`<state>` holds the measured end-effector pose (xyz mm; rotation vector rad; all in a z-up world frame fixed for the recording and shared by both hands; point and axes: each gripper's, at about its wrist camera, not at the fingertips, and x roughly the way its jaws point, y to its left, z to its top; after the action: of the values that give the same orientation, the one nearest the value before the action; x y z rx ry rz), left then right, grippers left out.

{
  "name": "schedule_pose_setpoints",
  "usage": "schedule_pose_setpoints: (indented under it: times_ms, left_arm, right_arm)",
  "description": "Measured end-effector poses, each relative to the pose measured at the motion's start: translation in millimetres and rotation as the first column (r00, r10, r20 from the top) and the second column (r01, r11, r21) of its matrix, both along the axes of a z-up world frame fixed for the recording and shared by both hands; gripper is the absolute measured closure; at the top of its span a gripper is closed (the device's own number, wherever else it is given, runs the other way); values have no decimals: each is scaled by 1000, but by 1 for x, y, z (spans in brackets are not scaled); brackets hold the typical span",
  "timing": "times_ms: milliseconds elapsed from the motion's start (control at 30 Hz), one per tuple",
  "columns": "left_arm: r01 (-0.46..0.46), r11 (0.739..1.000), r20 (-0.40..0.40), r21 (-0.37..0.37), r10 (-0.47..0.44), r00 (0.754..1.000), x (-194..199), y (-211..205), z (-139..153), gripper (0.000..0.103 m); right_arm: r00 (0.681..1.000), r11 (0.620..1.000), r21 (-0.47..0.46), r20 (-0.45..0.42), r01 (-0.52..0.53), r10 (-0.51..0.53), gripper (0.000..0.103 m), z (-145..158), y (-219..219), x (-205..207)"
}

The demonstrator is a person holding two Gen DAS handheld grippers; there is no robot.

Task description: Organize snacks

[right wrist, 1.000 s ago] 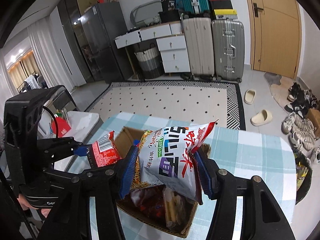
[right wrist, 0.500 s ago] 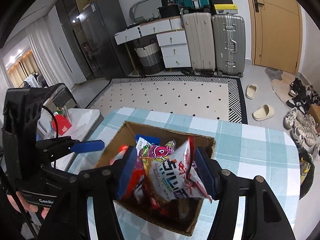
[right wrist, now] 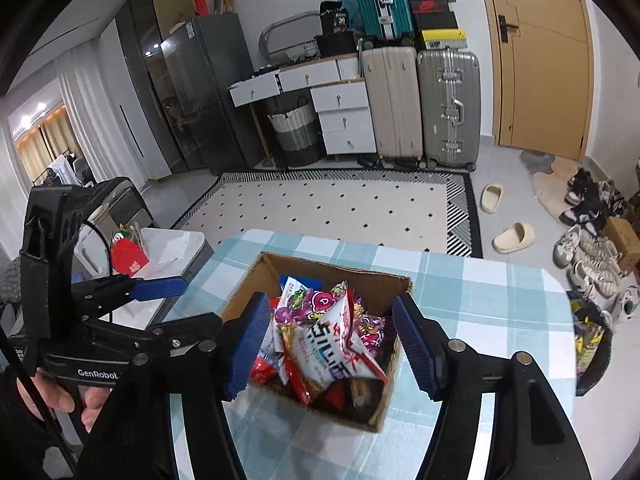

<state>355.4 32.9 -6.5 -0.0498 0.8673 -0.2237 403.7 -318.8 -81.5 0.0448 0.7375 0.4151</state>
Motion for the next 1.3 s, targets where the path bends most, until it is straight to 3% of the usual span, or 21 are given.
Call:
schedule_pose_setpoints:
  times_ms: [167, 333, 467, 567, 600, 733, 967, 1067, 1300]
  left_arm:
    - [-69, 997, 84, 23, 67, 994, -41, 11, 19, 24]
    - [-82, 996, 174, 39, 74, 982, -82, 17, 43, 21]
    - [-68, 996, 238, 52, 54, 970, -117, 16, 61, 17]
    - [-69, 997, 291, 44, 53, 955, -149, 18, 73, 8]
    - [-75, 996, 308, 45, 58, 949, -159, 18, 76, 0]
    - [-83, 995, 383, 47, 59, 922, -204, 23, 85, 0]
    - [-86, 996, 424, -24, 88, 902, -264, 43, 73, 0]
    - [-108, 994, 442, -21, 106, 891, -280, 51, 58, 0]
    - [-149, 989, 419, -6, 138, 897, -284, 62, 14, 0]
  right_arm:
    - [998, 1000, -6, 55, 3, -2, 35, 16, -4, -35]
    - [994, 1000, 18, 108, -5, 3, 34, 33, -11, -76]
    - [989, 998, 63, 150, -4, -5, 23, 45, -22, -111]
    - [981, 995, 102, 194, 3, -23, 19, 54, -34, -142]
    - [978, 994, 113, 208, 7, -31, 18, 56, -38, -155]
    - [963, 988, 152, 262, 23, -63, 6, 57, -52, -199]
    - [926, 976, 206, 351, 65, -136, 1, 42, -73, -277]
    - [918, 980, 177, 369, 87, -148, 1, 27, -75, -302]
    - [896, 994, 75, 430, 85, -110, 0, -24, -61, -332]
